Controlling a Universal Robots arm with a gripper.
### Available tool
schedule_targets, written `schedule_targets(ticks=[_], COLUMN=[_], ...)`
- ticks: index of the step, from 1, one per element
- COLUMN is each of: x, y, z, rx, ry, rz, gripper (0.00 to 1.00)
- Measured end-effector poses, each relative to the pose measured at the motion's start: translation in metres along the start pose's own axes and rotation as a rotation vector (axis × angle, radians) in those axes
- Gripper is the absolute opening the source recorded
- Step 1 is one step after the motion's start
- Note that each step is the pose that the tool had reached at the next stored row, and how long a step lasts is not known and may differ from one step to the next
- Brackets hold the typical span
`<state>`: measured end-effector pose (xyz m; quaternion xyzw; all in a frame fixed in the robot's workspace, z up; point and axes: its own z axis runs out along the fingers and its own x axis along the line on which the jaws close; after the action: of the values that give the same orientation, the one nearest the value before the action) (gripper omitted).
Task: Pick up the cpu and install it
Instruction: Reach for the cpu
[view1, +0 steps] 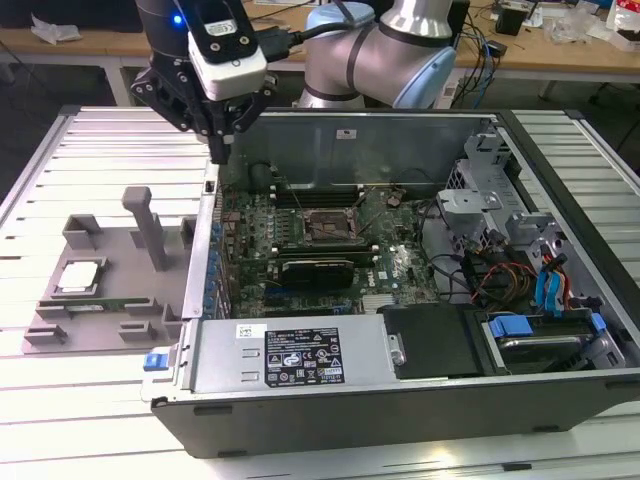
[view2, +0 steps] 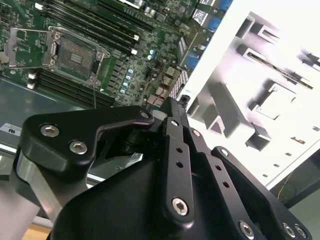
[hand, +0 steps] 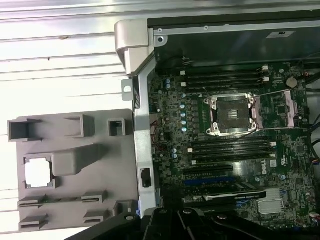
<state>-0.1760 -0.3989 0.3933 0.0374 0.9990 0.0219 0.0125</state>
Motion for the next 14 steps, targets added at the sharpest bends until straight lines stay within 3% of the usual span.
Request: schedule_targets(ticks=[7, 14], x=[0.0096, 0.0260], y=[-0.0007, -0.0019], z=[-0.0003, -0.0007], rx=[0.0000, 0.0000], ry=[0.0001, 0.0000], rz=[0.000, 0.000], gripper=[0.11, 0.11])
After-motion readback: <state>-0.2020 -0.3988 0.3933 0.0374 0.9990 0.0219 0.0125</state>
